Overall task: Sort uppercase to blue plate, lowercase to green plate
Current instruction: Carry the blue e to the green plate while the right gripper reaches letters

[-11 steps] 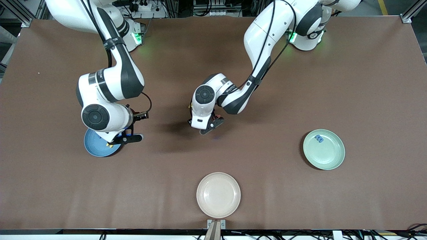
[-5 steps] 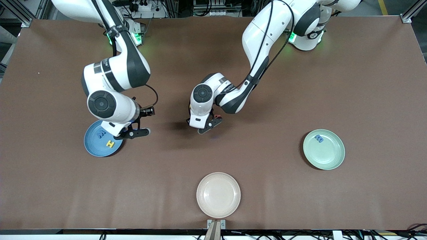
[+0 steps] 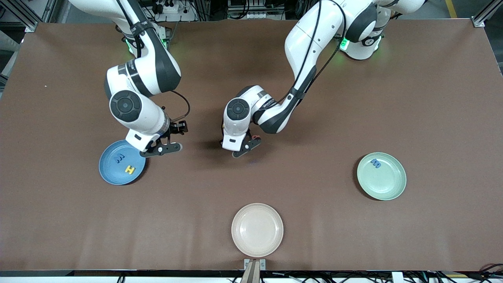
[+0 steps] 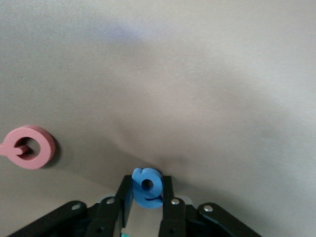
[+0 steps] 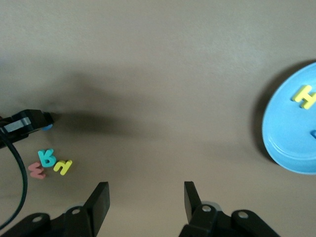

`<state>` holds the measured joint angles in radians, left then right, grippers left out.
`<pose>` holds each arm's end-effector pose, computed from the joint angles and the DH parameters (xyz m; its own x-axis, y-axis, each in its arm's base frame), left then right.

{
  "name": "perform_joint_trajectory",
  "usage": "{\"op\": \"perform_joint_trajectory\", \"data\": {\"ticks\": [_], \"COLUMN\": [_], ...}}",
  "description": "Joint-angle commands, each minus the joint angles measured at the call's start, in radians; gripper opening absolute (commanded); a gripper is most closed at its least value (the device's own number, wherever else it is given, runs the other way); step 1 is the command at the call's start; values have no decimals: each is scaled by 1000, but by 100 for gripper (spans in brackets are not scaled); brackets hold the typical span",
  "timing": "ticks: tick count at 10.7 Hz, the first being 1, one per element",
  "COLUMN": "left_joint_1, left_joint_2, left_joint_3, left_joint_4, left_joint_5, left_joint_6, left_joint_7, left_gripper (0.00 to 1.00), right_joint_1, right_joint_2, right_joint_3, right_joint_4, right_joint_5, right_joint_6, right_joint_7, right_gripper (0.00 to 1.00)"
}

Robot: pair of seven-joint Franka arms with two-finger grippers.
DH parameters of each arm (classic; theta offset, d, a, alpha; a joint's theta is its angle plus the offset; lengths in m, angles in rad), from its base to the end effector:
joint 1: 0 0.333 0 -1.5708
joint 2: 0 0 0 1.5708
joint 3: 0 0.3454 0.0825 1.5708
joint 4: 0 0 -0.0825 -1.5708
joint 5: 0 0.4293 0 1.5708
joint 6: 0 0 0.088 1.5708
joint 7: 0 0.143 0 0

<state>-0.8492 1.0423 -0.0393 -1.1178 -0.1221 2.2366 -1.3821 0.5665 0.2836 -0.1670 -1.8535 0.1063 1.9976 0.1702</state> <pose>0.5327 -0.6517 0.1310 0.8302 0.5445 -0.1193 0.5555 -0.8262 0.0944 0.5932 0.2657 0.3294 0.9734 0.1807 -0.1405 0.1797 -0.9835 -0.0199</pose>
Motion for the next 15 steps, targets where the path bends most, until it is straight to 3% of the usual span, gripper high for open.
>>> {"op": "perform_joint_trajectory", "data": {"ticks": [1,4,6,9,12,15], "left_joint_1": [-19,27,135,339,637,801], "left_joint_2": [21,-71,-171,-278,-424,-479], "left_joint_3": [24,33,27,-16,-166,-202], "left_joint_4": [29,21,12,-3,-167,-351], "left_joint_5": [-28,-28,-123,-123,57,237], "left_joint_6": [-2,-89,-194,-435,-546,-539], "left_joint_7": [-9,33,194,502,853,1096], "left_gripper": [0,0,0,0,0,0], "right_joint_1": [42,101,111,127,179,191], "right_joint_2": [-101,-100,-93,-81,-26,55], "right_joint_3": [-2,23,50,104,156,193], "right_joint_4": [-191,-234,-237,-265,-259,-236], "right_joint_5": [13,13,13,13,12,7], "right_joint_6": [165,254,279,364,463,548], "right_joint_7": [28,135,188,303,506,702], "right_gripper": [68,68,68,68,68,71]}}
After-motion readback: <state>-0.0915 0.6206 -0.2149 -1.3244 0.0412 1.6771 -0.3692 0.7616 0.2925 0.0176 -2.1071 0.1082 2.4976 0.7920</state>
